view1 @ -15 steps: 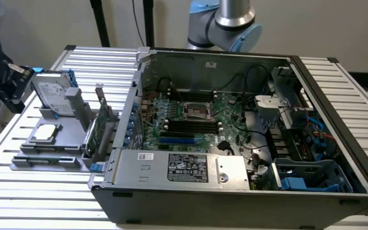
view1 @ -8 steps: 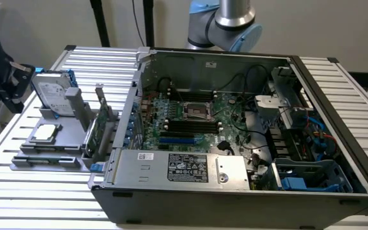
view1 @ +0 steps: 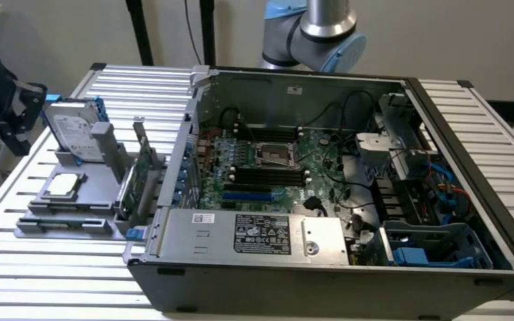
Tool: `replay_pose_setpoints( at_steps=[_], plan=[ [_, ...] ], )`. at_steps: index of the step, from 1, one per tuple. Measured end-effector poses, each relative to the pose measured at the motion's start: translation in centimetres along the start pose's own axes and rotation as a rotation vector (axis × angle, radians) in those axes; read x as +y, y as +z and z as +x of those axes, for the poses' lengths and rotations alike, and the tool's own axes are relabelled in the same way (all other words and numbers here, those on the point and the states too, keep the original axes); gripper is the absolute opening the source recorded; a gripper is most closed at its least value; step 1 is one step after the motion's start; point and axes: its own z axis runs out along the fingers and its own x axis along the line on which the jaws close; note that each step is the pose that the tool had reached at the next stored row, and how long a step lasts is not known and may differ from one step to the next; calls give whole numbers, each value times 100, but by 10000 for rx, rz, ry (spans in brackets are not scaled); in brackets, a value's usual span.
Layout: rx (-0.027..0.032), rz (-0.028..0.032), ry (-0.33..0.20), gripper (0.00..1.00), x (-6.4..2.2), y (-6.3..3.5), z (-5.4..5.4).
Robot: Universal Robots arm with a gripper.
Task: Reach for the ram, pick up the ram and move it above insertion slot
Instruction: 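Pick up the ram and move it above insertion slot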
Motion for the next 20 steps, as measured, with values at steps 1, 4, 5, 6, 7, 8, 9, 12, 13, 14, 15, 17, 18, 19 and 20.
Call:
replay_pose_setpoints(
  at_steps=[1,4,5,6,7,8,9,12,13,14,15,17,18,19,20],
  plan=[
    [5,0,-187,11,0,1,0],
    [22,4,-732,11,0,7,0],
    [28,5,-911,11,-1,10,-1],
    [34,5,-1091,11,0,13,0],
    [40,5,-1275,11,-1,18,0],
    [47,5,-1456,11,-1,23,0],
    [54,5,-1647,11,-1,28,0],
    [76,5,-2190,11,-2,43,0],
    [82,4,-2371,11,-2,49,0],
    [89,4,-2550,11,-2,53,0],
    [97,5,-2730,11,-2,57,0],
    [109,5,-3100,11,-2,61,0],
    [113,6,-3281,11,-3,63,0],
    [118,8,-3465,11,-3,64,0],
    [120,10,-3646,11,-3,65,0]
  ],
)
